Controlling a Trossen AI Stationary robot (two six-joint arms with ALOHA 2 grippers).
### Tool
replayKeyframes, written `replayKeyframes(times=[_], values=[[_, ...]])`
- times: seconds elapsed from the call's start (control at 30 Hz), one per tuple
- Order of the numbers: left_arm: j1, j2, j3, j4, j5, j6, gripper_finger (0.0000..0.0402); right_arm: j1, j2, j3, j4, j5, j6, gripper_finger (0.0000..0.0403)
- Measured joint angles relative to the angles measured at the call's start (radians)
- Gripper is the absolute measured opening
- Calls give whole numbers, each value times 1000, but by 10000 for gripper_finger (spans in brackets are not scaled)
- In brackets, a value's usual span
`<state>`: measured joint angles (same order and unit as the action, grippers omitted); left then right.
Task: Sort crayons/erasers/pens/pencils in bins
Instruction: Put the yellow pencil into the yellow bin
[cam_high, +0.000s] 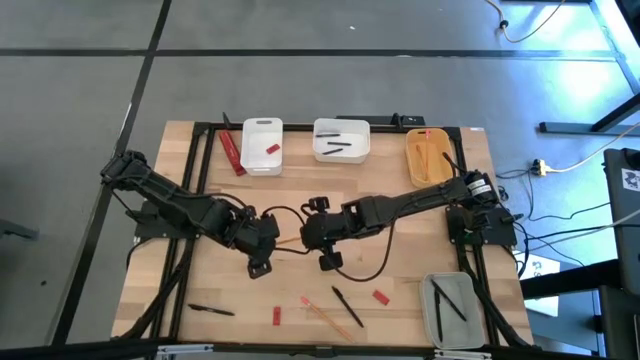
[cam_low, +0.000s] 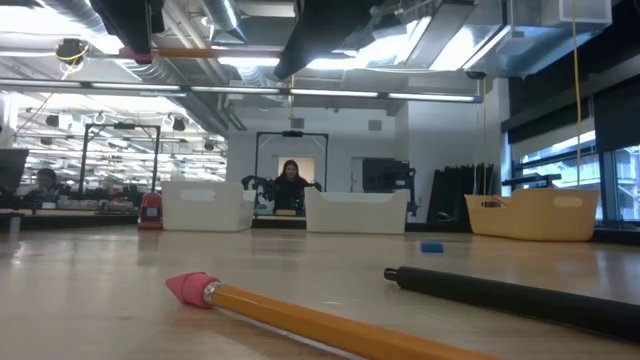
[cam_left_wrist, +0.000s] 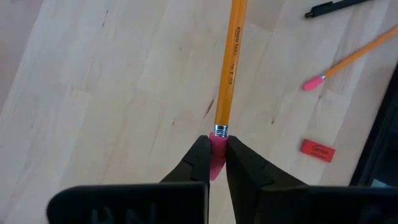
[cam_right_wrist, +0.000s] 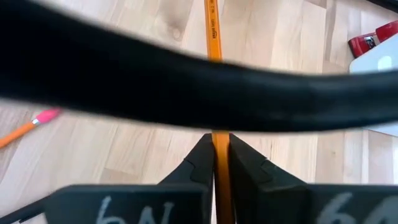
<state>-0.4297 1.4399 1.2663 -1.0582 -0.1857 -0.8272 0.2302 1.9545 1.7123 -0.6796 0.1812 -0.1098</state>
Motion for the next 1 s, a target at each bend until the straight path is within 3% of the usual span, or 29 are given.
replayKeyframes(times=[0.5,0.77,1.0], values=[[0,0,0,10,-20,0,111,-1,0,0,7,3,-1,26],[-2,0,0,0,-19,23,113,-17,-27,0,-126,9,21,36],[-2,0,0,-8,-141,32,112,-31,-95,0,-341,23,116,24]])
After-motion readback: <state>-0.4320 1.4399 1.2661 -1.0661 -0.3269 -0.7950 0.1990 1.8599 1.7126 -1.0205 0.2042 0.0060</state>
